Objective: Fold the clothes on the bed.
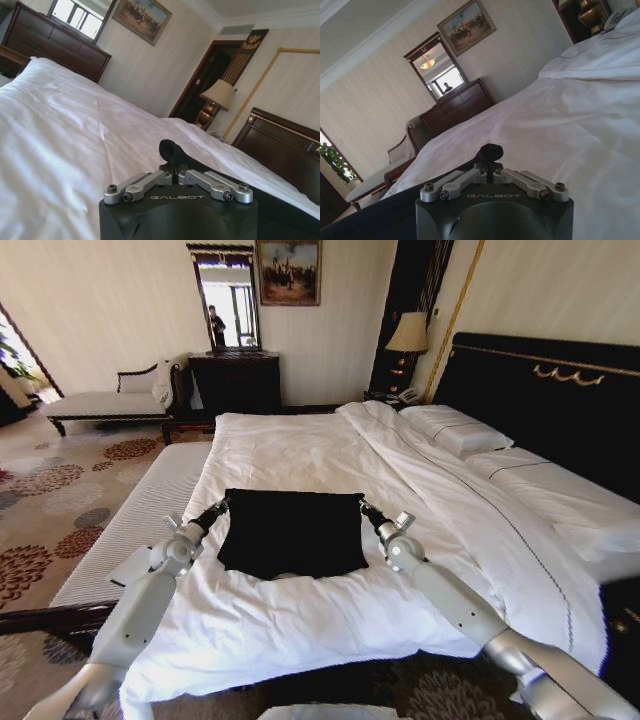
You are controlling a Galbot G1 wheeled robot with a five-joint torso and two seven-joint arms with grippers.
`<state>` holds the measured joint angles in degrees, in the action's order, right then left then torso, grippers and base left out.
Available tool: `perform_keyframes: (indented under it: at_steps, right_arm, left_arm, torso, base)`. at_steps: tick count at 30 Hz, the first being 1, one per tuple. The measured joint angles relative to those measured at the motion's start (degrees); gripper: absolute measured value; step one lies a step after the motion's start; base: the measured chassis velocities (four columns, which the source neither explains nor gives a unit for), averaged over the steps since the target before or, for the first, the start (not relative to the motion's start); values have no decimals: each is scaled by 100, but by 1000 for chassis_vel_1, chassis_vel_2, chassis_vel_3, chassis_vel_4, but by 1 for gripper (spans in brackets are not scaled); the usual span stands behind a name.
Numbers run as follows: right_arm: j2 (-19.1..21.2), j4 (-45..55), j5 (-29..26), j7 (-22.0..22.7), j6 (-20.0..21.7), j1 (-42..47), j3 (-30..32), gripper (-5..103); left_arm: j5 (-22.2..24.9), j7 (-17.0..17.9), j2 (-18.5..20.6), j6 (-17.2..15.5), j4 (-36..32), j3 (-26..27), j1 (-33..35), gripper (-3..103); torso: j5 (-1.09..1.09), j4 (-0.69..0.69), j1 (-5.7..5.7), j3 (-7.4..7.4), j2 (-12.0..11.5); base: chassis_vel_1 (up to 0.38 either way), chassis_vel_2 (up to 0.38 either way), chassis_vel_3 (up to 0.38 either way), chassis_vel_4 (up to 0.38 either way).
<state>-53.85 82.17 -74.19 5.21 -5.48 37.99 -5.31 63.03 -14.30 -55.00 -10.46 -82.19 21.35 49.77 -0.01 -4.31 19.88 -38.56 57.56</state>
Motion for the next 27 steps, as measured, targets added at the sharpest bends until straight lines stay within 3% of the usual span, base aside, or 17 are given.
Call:
perform_keyframes:
  at_steps: [9, 16, 27]
  right_arm:
    - [212, 888, 343, 132, -184, 1310, 436, 0]
    - [276, 1317, 605, 254, -185, 1838, 539, 0]
    - [341, 1471, 859, 285, -165, 2174, 594, 0]
  left_arm:
    - [-81, -165, 606, 92, -502, 315, 932, 0]
    - [-324, -175, 647, 151, -685, 345, 1235, 0]
    - [-844, -503, 721, 261, -692, 410, 1856, 0]
  torso:
    - [1, -1, -3, 1, 2]
    - [1, 0, -3, 1, 2]
    - [0, 2, -2, 1, 2]
  base:
    - [0, 0, 0, 0]
    - [0, 0, 0, 0]
    - [0, 0, 0, 0]
